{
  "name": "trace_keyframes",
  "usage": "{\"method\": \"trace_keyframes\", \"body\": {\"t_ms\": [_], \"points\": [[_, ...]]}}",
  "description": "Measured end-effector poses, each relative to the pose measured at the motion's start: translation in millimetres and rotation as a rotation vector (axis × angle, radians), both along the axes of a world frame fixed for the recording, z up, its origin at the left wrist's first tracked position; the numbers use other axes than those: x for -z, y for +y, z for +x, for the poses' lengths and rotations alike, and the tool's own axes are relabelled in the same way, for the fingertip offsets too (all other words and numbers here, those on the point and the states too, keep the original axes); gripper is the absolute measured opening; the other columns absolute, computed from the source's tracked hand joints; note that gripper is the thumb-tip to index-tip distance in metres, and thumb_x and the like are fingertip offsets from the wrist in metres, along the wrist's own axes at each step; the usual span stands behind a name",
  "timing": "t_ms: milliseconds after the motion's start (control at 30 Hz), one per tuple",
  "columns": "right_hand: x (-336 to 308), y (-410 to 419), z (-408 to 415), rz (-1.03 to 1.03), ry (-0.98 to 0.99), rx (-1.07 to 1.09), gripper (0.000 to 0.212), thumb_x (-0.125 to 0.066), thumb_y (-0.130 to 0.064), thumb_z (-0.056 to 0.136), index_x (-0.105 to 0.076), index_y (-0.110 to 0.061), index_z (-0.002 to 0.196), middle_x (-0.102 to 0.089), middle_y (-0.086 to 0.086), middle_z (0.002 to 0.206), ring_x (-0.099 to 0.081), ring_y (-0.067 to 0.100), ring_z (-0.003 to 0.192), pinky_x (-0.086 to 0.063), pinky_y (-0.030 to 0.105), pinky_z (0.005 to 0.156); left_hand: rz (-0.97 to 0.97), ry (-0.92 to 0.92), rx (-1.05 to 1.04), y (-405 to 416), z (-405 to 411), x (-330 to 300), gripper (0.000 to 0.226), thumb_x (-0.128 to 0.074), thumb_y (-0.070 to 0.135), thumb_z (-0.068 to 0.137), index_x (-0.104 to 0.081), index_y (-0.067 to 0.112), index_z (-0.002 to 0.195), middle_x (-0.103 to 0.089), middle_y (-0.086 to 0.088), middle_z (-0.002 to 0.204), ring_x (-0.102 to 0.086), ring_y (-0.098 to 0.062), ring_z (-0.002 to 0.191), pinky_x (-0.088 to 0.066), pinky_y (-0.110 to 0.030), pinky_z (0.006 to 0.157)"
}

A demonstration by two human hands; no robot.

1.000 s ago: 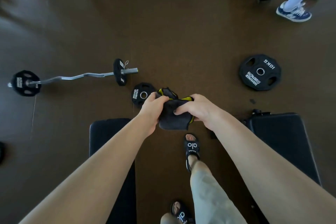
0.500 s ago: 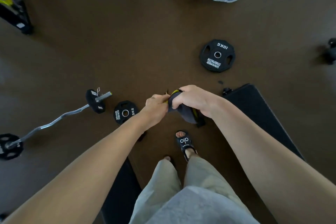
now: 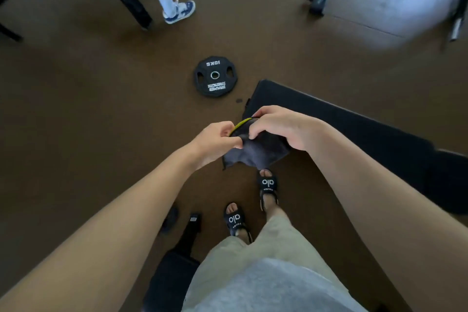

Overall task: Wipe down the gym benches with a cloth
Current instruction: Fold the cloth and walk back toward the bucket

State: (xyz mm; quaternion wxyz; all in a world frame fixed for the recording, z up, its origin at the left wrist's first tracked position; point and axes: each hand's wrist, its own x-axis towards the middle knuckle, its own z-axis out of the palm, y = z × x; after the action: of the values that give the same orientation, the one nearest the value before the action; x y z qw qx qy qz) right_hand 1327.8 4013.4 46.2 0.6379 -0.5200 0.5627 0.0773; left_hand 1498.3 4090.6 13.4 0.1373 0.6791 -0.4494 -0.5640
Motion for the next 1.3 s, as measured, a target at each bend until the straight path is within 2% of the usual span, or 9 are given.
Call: {"method": "trace_keyframes", "body": {"t_ms": [100, 233, 300, 400, 667, 900, 1067, 1233, 1300], "points": [[-7.8, 13.9, -56.3, 0.011, 0.020, 0.142, 0.027, -0.077, -0.017, 0.081, -0.065, -0.021, 0.104, -0.067, 0.009, 0.110, -0.064, 0.028, 0.104, -0.056, 0.046, 0.096, 0.018, 0.012, 0.173, -10.4, -41.1, -9.2, 0.022, -0.069, 0.017, 0.089, -0.048, 0.013, 0.084, -0.043, -0.006, 0.080, -0.040, -0.018, 0.074, -0.031, -0.031, 0.063], [-14.8, 39.1, -148.1, 0.034, -0.071, 0.396, 0.030, -0.081, -0.025, 0.086, -0.062, -0.022, 0.109, -0.067, 0.001, 0.101, -0.065, 0.014, 0.091, -0.054, 0.027, 0.068, 0.070, 0.086, 0.289, -28.6, -111.0, -19.7, 0.026, -0.072, 0.028, 0.083, -0.053, 0.012, 0.089, -0.055, -0.011, 0.090, -0.053, -0.023, 0.084, -0.042, -0.037, 0.074], [-16.8, 54.7, -196.4, 0.048, -0.128, 0.532, 0.027, -0.079, -0.028, 0.087, -0.061, -0.022, 0.106, -0.068, 0.002, 0.102, -0.067, 0.015, 0.092, -0.056, 0.029, 0.074, 0.128, 0.154, 0.317, -37.7, -152.9, -20.6, 0.038, -0.075, 0.033, 0.074, -0.058, 0.008, 0.096, -0.063, -0.014, 0.098, -0.062, -0.027, 0.093, -0.048, -0.042, 0.082], [-12.0, 82.1, -272.3, 0.075, -0.241, 0.783, 0.011, -0.074, -0.025, 0.092, -0.067, -0.021, 0.099, -0.073, 0.008, 0.100, -0.071, 0.021, 0.096, -0.056, 0.038, 0.093, 0.200, 0.270, 0.364, -46.4, -228.9, -17.3, 0.030, -0.074, 0.024, 0.084, -0.065, 0.008, 0.108, -0.070, -0.016, 0.108, -0.068, -0.028, 0.105, -0.054, -0.044, 0.091], [17.2, 171.6, -453.8, 0.074, -0.670, 1.515, 0.040, -0.065, -0.026, 0.099, -0.063, -0.010, 0.135, -0.070, 0.015, 0.128, -0.063, 0.026, 0.126, -0.048, 0.037, 0.111, 0.275, 0.325, 0.610, -42.5, -454.1, -12.1, 0.033, -0.069, 0.019, 0.098, -0.062, 0.010, 0.129, -0.071, -0.012, 0.125, -0.068, -0.025, 0.119, -0.055, -0.046, 0.104], [23.1, 220.6, -553.4, -0.084, -0.860, 1.843, 0.019, -0.065, -0.026, 0.098, -0.074, -0.011, 0.106, -0.071, 0.012, 0.112, -0.069, 0.023, 0.107, -0.048, 0.038, 0.104, 0.255, 0.323, 0.774, -30.5, -598.4, -16.8, 0.017, -0.066, 0.020, 0.100, -0.062, 0.015, 0.116, -0.071, -0.009, 0.117, -0.067, -0.025, 0.118, -0.055, -0.045, 0.104], [21.8, 227.6, -592.4, -0.088, -0.884, 1.885, 0.044, -0.071, -0.031, 0.093, -0.062, -0.013, 0.133, -0.068, 0.012, 0.122, -0.065, 0.026, 0.116, -0.051, 0.040, 0.104, 0.272, 0.306, 0.767, -29.1, -671.0, -22.2, 0.021, -0.064, 0.022, 0.102, -0.060, 0.016, 0.122, -0.067, -0.007, 0.126, -0.064, -0.021, 0.121, -0.051, -0.045, 0.109], [30.0, 216.1, -635.6, -0.079, -0.770, 2.026, 0.085, -0.071, -0.008, 0.092, -0.021, -0.019, 0.161, -0.060, 0.015, 0.138, -0.061, 0.029, 0.126, -0.051, 0.041, 0.105, 0.197, 0.238, 0.870, -45.0, -727.8, -24.3, 0.024, -0.063, 0.022, 0.102, -0.058, 0.010, 0.123, -0.068, -0.009, 0.120, -0.066, -0.017, 0.112, -0.056, -0.033, 0.097], [33.4, 206.5, -655.6, -0.088, -0.666, 2.043, 0.087, -0.069, -0.001, 0.092, -0.021, -0.021, 0.161, -0.052, 0.016, 0.146, -0.057, 0.032, 0.130, -0.052, 0.040, 0.102, 0.131, 0.177, 0.942, -56.3, -749.1, -19.6, 0.030, -0.065, 0.023, 0.100, -0.057, 0.003, 0.121, -0.066, -0.016, 0.119, -0.066, -0.025, 0.113, -0.056, -0.044, 0.101]]}}
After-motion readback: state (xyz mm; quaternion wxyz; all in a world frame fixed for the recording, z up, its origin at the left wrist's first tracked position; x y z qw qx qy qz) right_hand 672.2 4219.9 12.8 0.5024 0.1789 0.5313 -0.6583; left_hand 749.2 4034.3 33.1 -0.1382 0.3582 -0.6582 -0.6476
